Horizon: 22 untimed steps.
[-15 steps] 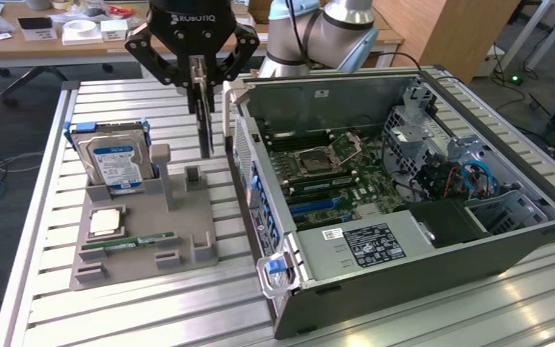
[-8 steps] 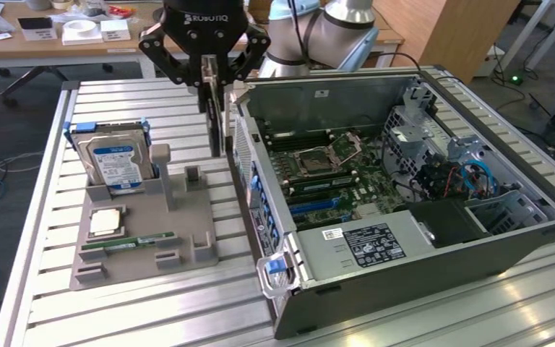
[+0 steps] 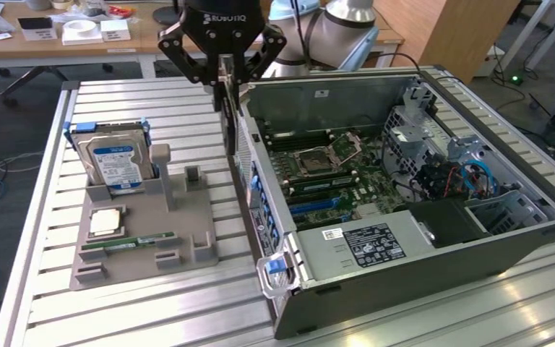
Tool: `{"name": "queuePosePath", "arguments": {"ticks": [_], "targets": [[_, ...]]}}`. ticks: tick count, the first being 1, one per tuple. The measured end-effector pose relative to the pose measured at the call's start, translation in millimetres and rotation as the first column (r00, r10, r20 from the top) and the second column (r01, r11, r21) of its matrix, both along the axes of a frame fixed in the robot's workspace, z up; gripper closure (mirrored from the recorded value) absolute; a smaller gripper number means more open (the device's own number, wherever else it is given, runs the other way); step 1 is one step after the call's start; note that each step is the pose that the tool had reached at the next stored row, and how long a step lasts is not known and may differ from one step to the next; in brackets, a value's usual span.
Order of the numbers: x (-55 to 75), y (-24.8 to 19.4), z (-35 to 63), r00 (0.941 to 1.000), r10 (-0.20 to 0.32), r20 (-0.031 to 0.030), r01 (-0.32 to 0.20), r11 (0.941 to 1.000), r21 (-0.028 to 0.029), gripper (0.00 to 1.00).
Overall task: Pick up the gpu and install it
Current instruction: 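Pick up the gpu and move the gpu toward the slot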
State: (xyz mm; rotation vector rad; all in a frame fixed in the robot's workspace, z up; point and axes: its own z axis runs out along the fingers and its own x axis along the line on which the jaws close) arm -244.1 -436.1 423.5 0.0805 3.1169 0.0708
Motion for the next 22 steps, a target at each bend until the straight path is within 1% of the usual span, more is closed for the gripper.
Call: {"name": "queuePosePath", "arguments": {"ticks": [22], "targets": [[59.8,0.0,0.0,1.0000,0.000,0.0001,0.000,1.0000,0.0003,0.74]]}}
